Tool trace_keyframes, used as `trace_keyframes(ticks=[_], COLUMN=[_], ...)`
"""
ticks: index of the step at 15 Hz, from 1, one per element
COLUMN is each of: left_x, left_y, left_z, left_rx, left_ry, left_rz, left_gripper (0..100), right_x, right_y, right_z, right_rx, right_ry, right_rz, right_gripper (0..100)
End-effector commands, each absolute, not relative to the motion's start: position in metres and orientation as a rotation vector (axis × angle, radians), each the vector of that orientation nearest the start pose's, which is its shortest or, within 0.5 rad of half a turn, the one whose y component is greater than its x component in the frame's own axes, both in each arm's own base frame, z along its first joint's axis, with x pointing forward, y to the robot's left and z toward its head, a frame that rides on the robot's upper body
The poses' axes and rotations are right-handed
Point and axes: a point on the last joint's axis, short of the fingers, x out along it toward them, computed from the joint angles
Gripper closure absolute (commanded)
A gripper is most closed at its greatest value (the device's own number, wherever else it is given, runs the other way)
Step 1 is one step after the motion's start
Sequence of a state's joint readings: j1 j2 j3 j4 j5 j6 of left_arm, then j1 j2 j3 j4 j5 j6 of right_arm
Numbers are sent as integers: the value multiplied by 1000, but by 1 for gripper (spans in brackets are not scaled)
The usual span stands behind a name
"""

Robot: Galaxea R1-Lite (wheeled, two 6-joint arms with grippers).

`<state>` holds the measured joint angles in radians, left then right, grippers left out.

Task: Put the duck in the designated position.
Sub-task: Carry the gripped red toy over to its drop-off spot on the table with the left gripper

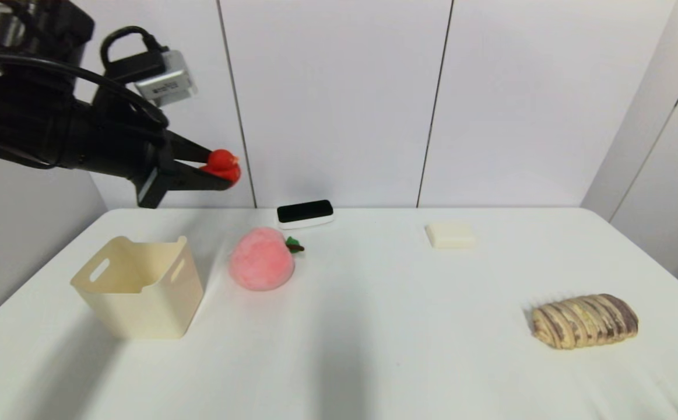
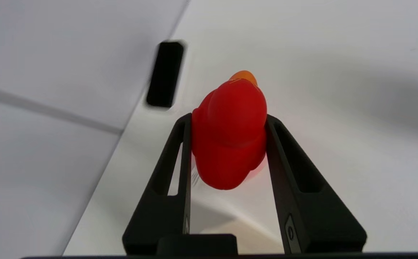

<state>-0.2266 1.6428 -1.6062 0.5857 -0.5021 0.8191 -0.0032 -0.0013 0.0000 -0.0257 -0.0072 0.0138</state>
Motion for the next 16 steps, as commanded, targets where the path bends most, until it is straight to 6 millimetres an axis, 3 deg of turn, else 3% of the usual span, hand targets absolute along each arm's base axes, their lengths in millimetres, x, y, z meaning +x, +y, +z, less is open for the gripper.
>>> trace_keyframes(ticks=[1, 5, 8, 16], left_x=[231, 197, 186, 149], left_y=[-18, 20, 35, 44], left_z=[325, 292, 269, 185], left_rx=[643, 582, 609, 692], left_ry=[296, 317, 271, 314], left_rz=[-730, -764, -834, -1073], left_gripper=[100, 100, 100, 100], right_x=[-22, -22, -22, -22], right_y=[0, 0, 0, 0], right_z=[76, 76, 76, 76], right_rx=[14, 14, 14, 14], right_ry=[-17, -17, -17, -17], right_rz=[-11, -11, -11, -11], right_gripper=[0, 0, 0, 0])
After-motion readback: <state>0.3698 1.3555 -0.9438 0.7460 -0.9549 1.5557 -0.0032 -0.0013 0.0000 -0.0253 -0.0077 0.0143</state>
